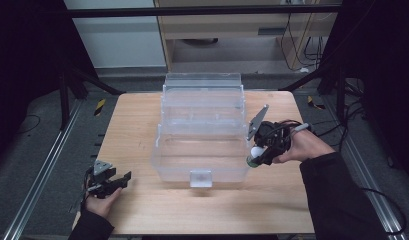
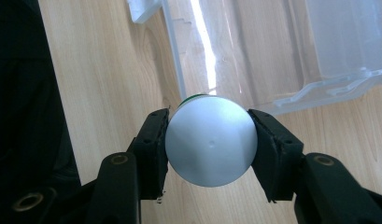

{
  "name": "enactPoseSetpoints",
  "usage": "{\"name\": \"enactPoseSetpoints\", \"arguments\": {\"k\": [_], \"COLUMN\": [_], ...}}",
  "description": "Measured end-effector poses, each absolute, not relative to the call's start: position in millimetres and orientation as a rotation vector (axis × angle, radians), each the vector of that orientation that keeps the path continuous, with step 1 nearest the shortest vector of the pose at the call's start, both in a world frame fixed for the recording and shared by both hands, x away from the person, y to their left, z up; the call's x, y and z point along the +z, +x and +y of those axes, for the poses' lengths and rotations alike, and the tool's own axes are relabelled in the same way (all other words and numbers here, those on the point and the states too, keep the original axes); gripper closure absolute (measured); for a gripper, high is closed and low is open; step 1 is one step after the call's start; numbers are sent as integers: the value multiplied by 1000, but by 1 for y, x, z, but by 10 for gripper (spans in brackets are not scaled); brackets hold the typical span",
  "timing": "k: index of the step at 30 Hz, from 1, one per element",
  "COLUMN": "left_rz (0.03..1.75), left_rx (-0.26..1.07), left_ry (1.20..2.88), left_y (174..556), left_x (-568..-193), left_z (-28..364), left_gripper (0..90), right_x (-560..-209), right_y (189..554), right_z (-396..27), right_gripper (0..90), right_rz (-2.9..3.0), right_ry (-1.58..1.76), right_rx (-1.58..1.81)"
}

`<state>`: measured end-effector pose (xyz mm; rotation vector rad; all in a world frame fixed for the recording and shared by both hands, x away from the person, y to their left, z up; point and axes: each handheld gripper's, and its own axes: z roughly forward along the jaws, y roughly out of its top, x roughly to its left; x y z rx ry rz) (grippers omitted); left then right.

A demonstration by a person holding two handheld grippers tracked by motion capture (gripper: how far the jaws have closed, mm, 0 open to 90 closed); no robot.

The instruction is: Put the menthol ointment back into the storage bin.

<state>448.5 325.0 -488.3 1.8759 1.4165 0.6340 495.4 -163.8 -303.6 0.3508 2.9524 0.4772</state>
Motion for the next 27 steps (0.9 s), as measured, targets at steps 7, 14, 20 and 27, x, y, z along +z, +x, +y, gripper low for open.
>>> {"name": "enactPoseSetpoints", "arguments": {"k": [7, 14, 20, 27], "left_rz": [1417, 1417, 1417, 1419], "left_rx": [634, 632, 630, 631], "left_ry": [1875, 1874, 1875, 1875], "left_y": [449, 449, 449, 449], "left_x": [-488, -488, -489, -489], "left_z": [325, 325, 325, 325], "left_gripper": [355, 355, 355, 356], "right_x": [-302, -303, -307, -312], "right_y": [504, 512, 520, 526], "right_z": [-159, -153, -148, -145], "right_gripper": [505, 505, 505, 505], "right_rz": [2957, 2957, 2957, 2956], "right_ry": [350, 339, 325, 305], "right_rx": [467, 461, 472, 477]}}
